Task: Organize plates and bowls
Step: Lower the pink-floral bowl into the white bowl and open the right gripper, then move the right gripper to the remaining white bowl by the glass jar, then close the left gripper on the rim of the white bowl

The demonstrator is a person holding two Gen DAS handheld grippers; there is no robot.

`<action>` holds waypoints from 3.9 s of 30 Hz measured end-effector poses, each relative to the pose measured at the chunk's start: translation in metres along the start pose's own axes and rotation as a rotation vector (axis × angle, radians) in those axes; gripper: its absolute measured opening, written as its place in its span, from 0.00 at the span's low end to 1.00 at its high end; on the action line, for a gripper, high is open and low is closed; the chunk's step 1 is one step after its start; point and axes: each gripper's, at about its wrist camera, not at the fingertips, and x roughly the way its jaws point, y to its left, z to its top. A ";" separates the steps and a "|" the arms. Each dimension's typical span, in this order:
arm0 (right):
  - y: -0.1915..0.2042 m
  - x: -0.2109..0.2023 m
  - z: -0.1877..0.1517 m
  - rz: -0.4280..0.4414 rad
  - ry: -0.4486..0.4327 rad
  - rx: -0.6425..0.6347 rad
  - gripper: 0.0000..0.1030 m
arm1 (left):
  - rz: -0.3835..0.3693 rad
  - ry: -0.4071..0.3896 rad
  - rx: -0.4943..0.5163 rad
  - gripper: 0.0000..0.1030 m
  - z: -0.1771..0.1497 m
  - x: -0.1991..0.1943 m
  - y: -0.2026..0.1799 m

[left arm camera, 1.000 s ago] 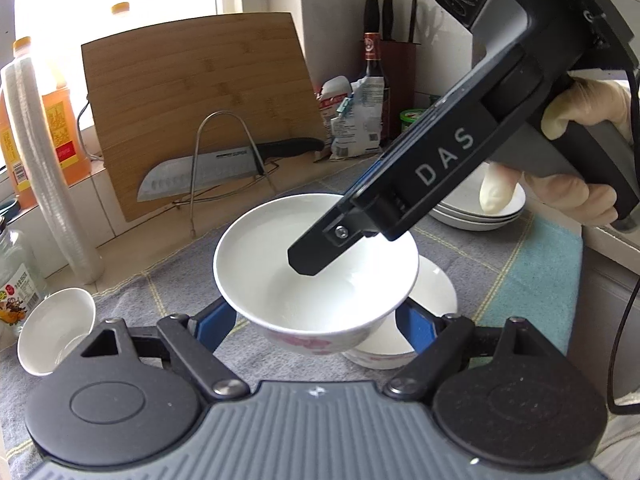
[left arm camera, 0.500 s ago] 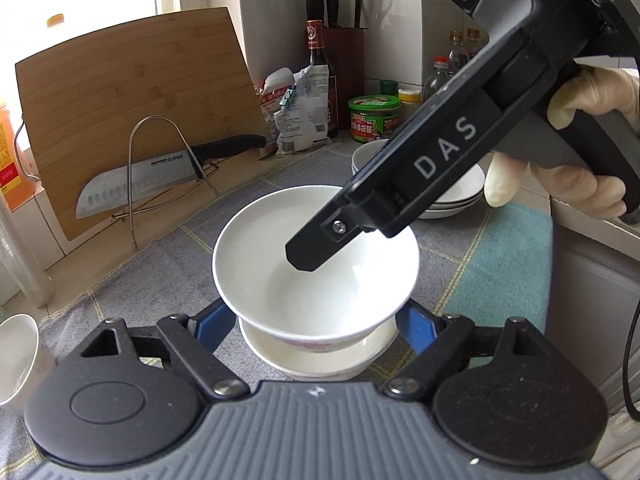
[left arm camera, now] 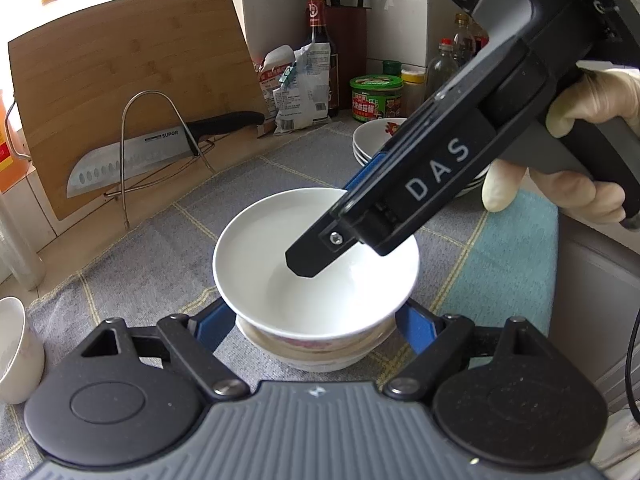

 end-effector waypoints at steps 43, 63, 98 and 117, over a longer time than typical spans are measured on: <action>-0.004 -0.026 -0.007 -0.078 -0.088 0.040 0.87 | -0.116 -0.056 0.059 0.96 -0.003 -0.021 -0.012; 0.103 0.011 0.024 -0.073 -0.211 -0.143 1.00 | 0.378 -0.006 -0.270 0.99 -0.083 -0.107 0.089; 0.196 0.180 0.031 -0.088 -0.007 -0.255 1.00 | 0.353 -0.005 -0.378 0.99 -0.087 -0.095 0.236; 0.187 0.191 0.031 -0.047 -0.106 -0.273 1.00 | 0.162 0.095 -0.285 0.99 -0.049 -0.040 0.273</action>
